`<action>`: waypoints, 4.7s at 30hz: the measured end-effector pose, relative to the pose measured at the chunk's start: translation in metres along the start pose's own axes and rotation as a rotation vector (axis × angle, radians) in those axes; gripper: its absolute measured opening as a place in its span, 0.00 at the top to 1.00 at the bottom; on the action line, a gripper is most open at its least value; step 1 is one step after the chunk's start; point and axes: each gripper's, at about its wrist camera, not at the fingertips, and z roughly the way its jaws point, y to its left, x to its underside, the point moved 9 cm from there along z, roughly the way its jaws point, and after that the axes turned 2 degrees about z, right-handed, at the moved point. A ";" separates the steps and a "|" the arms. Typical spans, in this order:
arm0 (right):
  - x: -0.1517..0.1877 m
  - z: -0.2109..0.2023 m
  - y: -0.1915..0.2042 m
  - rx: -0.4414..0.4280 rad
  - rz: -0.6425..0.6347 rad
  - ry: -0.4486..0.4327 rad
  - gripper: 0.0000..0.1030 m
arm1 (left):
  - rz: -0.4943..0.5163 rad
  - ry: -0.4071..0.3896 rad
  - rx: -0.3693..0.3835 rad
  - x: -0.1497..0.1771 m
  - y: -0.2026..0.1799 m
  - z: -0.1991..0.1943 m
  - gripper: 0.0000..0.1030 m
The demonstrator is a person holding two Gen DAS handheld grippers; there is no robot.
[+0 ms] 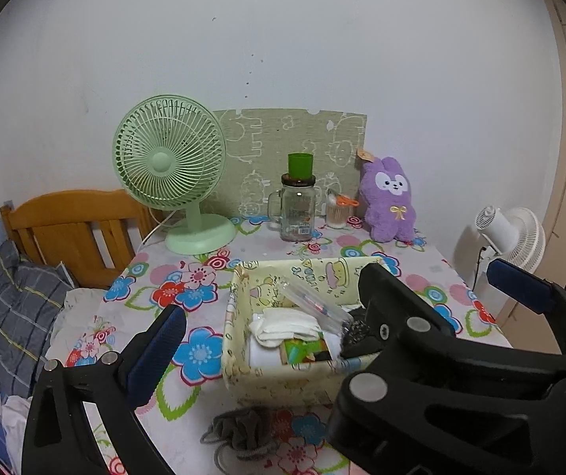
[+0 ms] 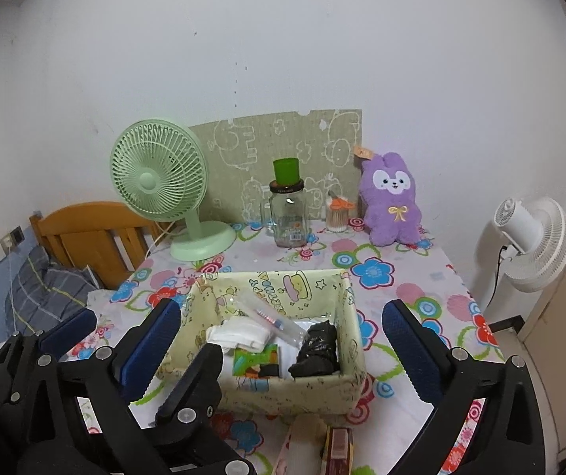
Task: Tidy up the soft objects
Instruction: 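Withdraw both tools from the basket toward the rolled towel and snack box, then grasp the rolled white towel with the left tool while the right tool grasps the snack box, then lift and carry the towel and snack box over the yellow basket with both tools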
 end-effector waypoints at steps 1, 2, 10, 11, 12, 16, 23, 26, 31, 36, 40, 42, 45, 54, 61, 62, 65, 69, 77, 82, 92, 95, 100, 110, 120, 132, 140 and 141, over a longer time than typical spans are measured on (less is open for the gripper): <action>0.001 -0.003 0.000 0.004 -0.002 -0.002 0.00 | 0.001 0.000 0.000 0.000 -0.001 -0.001 0.00; 0.001 -0.007 0.000 0.011 -0.006 -0.005 0.00 | 0.003 -0.003 0.002 0.001 -0.002 -0.004 0.00; 0.011 -0.032 -0.002 0.033 -0.032 -0.025 0.00 | 0.013 -0.016 0.018 0.012 -0.009 -0.024 0.00; 0.012 -0.033 -0.002 0.033 -0.032 -0.025 0.00 | 0.013 -0.016 0.021 0.014 -0.009 -0.025 0.00; 0.014 -0.035 -0.002 0.031 -0.033 -0.025 0.00 | 0.012 -0.016 0.024 0.016 -0.010 -0.027 0.00; 0.023 -0.043 -0.003 0.028 -0.037 -0.027 0.00 | 0.015 -0.019 0.032 0.024 -0.014 -0.034 0.00; 0.037 -0.050 -0.005 0.032 -0.047 -0.017 0.00 | 0.020 -0.016 0.033 0.038 -0.019 -0.040 0.00; 0.042 -0.053 -0.006 0.036 -0.056 -0.027 0.00 | 0.018 -0.014 0.036 0.044 -0.020 -0.040 0.00; 0.052 -0.052 -0.010 0.038 -0.042 -0.023 0.00 | 0.014 -0.010 0.028 0.053 -0.021 -0.038 0.00; 0.063 -0.050 -0.016 0.048 -0.018 -0.015 0.00 | -0.001 0.014 0.046 0.066 -0.024 -0.033 0.00; 0.077 -0.045 -0.020 0.061 -0.020 0.005 0.00 | 0.006 0.038 0.053 0.080 -0.027 -0.026 0.00; 0.083 -0.041 -0.022 0.067 -0.028 0.010 0.00 | 0.012 0.048 0.057 0.086 -0.029 -0.022 0.00; 0.093 -0.035 -0.026 0.070 -0.030 0.031 0.00 | 0.021 0.064 0.064 0.097 -0.033 -0.017 0.00; 0.119 -0.015 -0.034 0.066 -0.018 0.088 0.06 | 0.008 0.109 0.064 0.117 -0.037 -0.001 0.00; 0.133 -0.001 -0.039 0.064 -0.007 0.128 0.12 | 0.011 0.143 0.062 0.129 -0.041 0.012 0.01; 0.135 0.001 -0.041 0.065 -0.004 0.134 0.14 | 0.013 0.149 0.061 0.131 -0.041 0.014 0.01; 0.141 0.009 -0.044 0.067 0.001 0.157 0.19 | 0.015 0.166 0.058 0.135 -0.042 0.020 0.02; 0.146 0.018 -0.048 0.067 0.011 0.181 0.29 | 0.015 0.188 0.057 0.141 -0.043 0.027 0.02; 0.156 0.034 -0.055 0.058 0.037 0.229 0.52 | 0.027 0.222 0.054 0.146 -0.047 0.038 0.05; 0.162 0.040 -0.057 0.043 0.047 0.258 0.70 | 0.035 0.235 0.055 0.149 -0.050 0.043 0.07; 0.153 0.031 -0.070 0.060 0.064 0.224 0.77 | 0.052 0.209 0.087 0.138 -0.069 0.040 0.08; 0.149 0.027 -0.079 0.078 0.071 0.208 0.77 | 0.059 0.200 0.106 0.135 -0.078 0.041 0.09; 0.147 0.026 -0.093 0.105 0.089 0.205 0.77 | 0.056 0.214 0.125 0.135 -0.087 0.047 0.27; 0.154 0.032 -0.109 0.135 0.113 0.224 0.77 | 0.050 0.276 0.141 0.146 -0.097 0.064 0.66; 0.154 0.036 -0.106 0.130 0.115 0.232 0.77 | 0.045 0.266 0.126 0.144 -0.092 0.064 0.79; 0.142 0.026 -0.089 0.116 0.092 0.210 0.77 | 0.027 0.229 0.121 0.131 -0.076 0.048 0.80; 0.129 0.012 -0.073 0.104 0.077 0.185 0.77 | 0.015 0.195 0.111 0.119 -0.064 0.032 0.80; 0.128 0.011 -0.071 0.103 0.075 0.182 0.77 | 0.013 0.190 0.109 0.117 -0.061 0.029 0.80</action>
